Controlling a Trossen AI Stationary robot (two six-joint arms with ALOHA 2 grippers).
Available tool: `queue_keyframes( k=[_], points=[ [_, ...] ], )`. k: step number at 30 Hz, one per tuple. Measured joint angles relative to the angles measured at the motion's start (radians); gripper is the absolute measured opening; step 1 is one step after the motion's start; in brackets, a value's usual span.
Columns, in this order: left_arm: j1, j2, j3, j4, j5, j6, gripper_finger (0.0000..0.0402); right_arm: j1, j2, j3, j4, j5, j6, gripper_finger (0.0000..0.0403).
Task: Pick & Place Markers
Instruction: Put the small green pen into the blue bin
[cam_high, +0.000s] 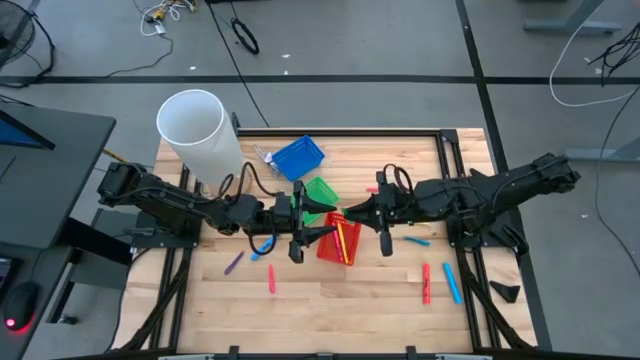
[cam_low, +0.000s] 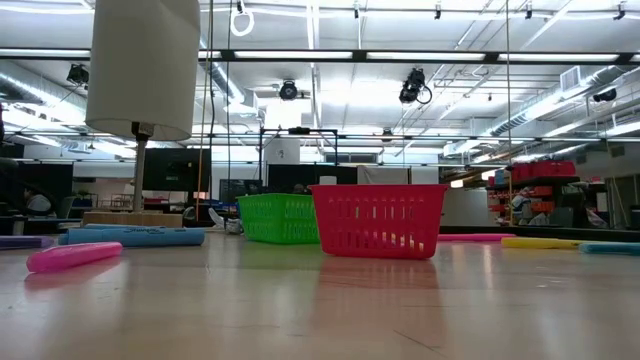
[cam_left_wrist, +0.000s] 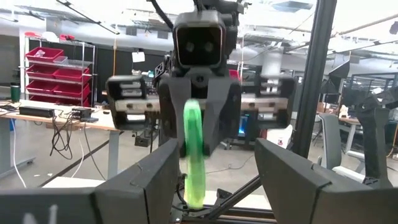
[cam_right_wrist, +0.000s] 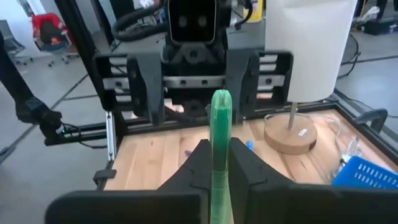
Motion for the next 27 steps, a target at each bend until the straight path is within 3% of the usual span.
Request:
queue_keyframes(
  k=[16,27],
  points=[
    [0.0,0.0,0.0,0.009,0.0,0.0,0.0216,0.0,0.071,-0.001,0.114,-0.029,-0.001,0.0019],
    [0.0,0.0,0.0,0.009,-0.003,0.008,0.0179,0.0,0.071,-0.001,0.107,-0.029,-0.001,0.0019]
  ],
)
